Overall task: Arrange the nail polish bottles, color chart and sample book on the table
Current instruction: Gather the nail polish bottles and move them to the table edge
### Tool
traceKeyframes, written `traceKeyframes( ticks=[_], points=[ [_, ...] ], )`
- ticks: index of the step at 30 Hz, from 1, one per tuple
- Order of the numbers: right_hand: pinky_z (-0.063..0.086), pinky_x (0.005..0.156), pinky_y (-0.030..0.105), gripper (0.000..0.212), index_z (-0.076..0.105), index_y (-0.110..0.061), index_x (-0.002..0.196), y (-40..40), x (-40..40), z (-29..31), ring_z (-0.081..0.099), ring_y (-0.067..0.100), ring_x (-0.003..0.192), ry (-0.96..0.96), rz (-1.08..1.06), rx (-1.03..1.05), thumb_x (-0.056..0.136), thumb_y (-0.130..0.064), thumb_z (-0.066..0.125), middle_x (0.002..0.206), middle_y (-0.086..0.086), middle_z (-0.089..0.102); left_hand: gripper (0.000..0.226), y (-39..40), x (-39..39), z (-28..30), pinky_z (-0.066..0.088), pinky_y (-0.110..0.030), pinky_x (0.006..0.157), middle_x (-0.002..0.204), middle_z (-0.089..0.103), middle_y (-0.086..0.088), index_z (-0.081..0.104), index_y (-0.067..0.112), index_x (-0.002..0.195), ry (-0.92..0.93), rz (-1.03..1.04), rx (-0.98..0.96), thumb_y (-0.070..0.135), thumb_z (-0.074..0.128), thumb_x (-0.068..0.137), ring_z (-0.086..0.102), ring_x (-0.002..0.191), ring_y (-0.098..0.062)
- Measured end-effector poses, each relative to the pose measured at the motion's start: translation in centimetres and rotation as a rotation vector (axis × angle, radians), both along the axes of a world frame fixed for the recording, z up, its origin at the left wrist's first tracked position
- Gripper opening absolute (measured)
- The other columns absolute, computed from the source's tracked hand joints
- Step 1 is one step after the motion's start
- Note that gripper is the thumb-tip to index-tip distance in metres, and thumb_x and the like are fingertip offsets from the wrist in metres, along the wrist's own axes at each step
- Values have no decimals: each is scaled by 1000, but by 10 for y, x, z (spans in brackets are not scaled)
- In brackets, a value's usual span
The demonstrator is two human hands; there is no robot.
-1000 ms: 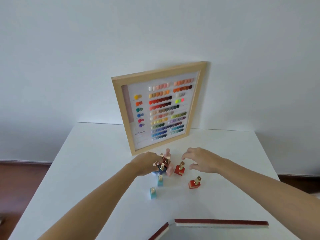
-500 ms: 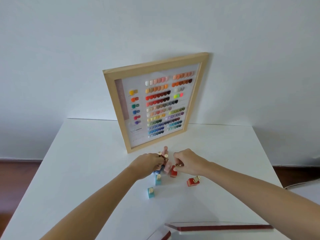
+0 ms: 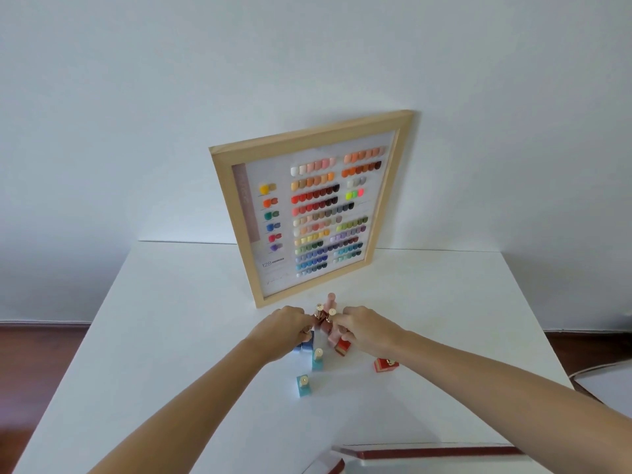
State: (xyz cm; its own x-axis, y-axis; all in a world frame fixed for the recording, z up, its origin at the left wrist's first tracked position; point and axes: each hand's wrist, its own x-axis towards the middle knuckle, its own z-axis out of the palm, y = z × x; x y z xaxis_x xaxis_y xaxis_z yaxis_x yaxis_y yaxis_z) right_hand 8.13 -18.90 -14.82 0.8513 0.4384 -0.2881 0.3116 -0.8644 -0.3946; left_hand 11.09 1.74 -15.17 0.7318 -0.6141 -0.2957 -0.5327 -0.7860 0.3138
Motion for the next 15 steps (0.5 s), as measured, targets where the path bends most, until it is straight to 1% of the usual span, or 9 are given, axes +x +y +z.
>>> traceKeyframes(
  ticks=[1,3,5,7,8,11,13,15],
  points=[
    [43,68,28,10,60,-7,95,-2,0,1,61,28,83,-8,2,-10,92,-10,51,93,12,59,19,0,0,4,44,-31,69,101,64,-7,66,16,107,-1,1,3,19,54,94,62,91,-26],
    [43,70,30,11,60,-5,97,-9,0,6,60,28,85,-12,0,-15,92,-11,51,93,13,60,20,-1,0,13,47,-32,72,101,65,-6,67,15,107,-9,3,21,20,52,95,61,91,-24],
    [47,73,33,12,60,-4,92,-20,0,14,58,28,86,-12,-21,-4,92,-11,51,93,12,60,22,-4,1,22,52,-35,77,101,66,-7,68,13,106,-20,1,49,21,51,95,62,92,-24],
    [49,75,34,13,62,-6,95,-35,-2,24,57,25,83,-33,-58,26,92,-11,51,92,9,60,23,-10,3,33,54,-37,81,101,67,-7,68,12,106,-37,-14,71,22,52,95,63,92,-24],
    [49,74,31,14,63,-7,97,-45,-3,30,56,21,81,-51,-84,53,92,-11,51,91,6,60,22,-14,4,39,55,-36,81,101,68,-7,68,12,106,-44,-23,76,23,53,94,63,92,-23],
    [38,69,17,15,65,-9,100,-78,-8,50,51,13,76,-128,-181,130,90,-8,54,86,-4,55,21,-30,7,61,54,-31,82,101,69,-5,68,14,108,-72,-52,73,23,55,94,64,91,-20],
    [35,65,12,14,65,-8,99,-105,-13,64,52,14,75,-190,-262,156,89,-7,56,87,-1,58,21,-45,9,77,54,-30,82,102,69,-4,68,15,108,-99,-68,62,23,55,93,63,92,-20],
    [34,63,11,12,65,-9,97,-135,-21,77,52,16,73,-238,-338,164,88,-5,58,88,3,62,20,-64,10,93,52,-29,77,100,68,-4,68,14,105,-114,-73,43,23,55,93,64,90,-20]
  ],
)
